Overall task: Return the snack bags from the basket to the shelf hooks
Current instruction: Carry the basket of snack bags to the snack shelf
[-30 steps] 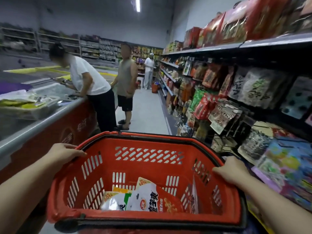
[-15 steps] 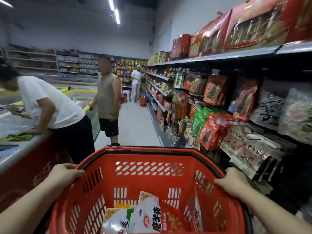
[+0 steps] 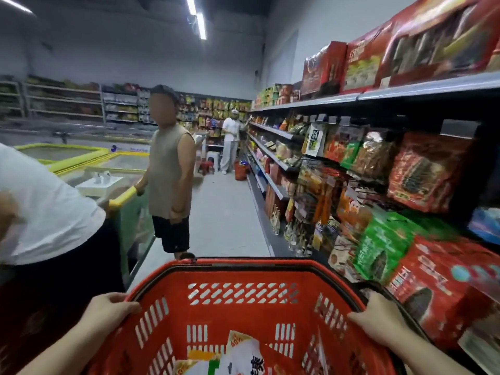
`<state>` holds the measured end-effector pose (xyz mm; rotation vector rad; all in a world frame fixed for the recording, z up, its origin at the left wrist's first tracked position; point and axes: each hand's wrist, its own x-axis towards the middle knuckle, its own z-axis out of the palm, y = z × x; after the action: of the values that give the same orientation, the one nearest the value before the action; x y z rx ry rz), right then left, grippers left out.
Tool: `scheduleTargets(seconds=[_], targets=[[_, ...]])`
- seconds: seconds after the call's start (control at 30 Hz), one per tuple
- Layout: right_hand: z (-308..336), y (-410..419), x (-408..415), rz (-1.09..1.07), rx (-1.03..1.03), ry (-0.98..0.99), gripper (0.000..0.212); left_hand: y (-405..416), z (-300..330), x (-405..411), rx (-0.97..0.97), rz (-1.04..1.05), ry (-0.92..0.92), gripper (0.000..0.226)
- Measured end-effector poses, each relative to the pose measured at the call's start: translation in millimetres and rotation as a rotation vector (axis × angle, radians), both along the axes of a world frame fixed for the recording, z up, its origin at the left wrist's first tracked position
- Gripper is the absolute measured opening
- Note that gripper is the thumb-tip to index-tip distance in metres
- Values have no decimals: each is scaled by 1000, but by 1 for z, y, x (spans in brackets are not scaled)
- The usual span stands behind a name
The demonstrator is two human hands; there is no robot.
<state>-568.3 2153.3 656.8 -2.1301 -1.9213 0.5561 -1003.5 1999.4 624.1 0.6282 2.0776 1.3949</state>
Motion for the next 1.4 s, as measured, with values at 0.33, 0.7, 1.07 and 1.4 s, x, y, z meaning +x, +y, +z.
scheduleTargets(seconds=[0.33,0.7,1.07,1.4], targets=[[-30,237,-122,-223,-69,10,74,325,1,-150,-36,-195,17,11],[-65,489,-202,-408,-117,154,76,653,-5,-239,-73,-325,115,29],[-87,692,-280,-550,-102,120,73,919,-38,-301,-149,-458,118,25],[-104,800,-345,-872,-138,231,60,1162,-55,-323,-206,-743,151,31]])
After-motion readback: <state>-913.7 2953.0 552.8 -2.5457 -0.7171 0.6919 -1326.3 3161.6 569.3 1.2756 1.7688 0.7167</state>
